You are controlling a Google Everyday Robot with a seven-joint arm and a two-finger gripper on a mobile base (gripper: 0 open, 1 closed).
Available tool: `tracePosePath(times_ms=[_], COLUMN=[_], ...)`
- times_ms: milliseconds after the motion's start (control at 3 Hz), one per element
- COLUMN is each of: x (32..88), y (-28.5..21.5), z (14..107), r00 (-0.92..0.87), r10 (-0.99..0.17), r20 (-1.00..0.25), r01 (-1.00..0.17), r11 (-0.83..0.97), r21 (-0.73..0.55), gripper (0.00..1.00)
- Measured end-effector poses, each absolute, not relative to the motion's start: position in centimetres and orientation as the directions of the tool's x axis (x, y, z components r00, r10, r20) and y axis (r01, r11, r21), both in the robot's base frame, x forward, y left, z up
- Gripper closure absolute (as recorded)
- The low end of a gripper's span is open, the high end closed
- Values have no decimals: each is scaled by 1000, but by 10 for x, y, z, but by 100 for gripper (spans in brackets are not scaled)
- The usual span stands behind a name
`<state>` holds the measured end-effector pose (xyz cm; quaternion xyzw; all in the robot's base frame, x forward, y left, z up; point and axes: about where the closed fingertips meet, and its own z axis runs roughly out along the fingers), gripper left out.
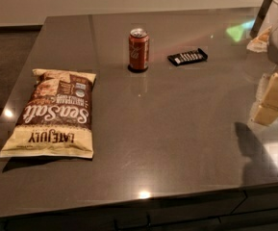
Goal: Move coke can near brown chip bag
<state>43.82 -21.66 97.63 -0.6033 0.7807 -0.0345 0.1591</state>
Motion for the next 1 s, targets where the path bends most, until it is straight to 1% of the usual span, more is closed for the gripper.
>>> tracePosePath(times_ms=[333, 667, 1000], x=[444, 466, 507], y=[-213, -187, -150], z=[978, 971, 962], r00=[-226, -221, -251], r10=[-950, -937, -907], r20=[-217, -271, -339], r01=[-927, -919, -885], r11=[278, 293, 357], r21=[-253, -262, -300], gripper=[0, 0, 0])
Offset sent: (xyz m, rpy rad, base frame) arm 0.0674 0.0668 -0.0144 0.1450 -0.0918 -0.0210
